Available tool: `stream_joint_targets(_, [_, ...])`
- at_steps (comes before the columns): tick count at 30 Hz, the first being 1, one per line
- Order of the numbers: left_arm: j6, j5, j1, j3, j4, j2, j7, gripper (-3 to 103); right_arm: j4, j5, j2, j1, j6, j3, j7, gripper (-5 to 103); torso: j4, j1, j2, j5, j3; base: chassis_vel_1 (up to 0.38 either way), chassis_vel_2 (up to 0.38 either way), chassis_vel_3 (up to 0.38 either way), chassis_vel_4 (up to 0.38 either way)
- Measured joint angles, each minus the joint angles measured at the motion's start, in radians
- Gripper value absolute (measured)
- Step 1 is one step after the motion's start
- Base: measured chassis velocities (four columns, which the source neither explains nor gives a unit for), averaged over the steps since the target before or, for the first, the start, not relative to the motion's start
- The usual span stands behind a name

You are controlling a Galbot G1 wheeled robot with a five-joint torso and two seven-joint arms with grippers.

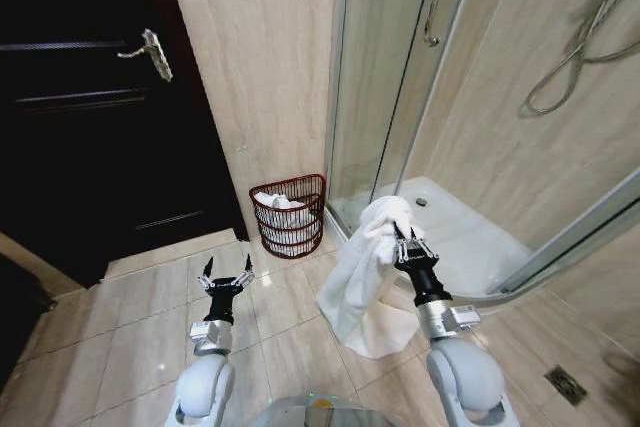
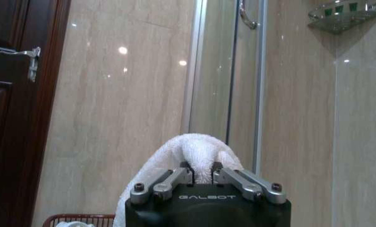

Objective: Discard the used towel into the hamper.

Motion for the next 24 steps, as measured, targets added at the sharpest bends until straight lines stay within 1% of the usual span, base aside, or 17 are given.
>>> stream_joint_targets(11, [0.009,0.001,0.007,0.005,-0.004,-0.003,-0.014,100,-0.01,0.005,-0.002,0.003,0.003,0.006,-0.01,12,0.0,0.015,0.045,0.0001,0.03,0.01,0.01,0.021,0.02])
stream_joint_targets(24, [0.009,-0.005,-0.002,0.007,0.0,-0.002,-0.023,100,-0.019,0.012,-0.001,0.018,0.002,0.008,-0.009,12,0.0003,0.034,0.096,-0.0001,0.062,0.054,0.063,0.045,0.058])
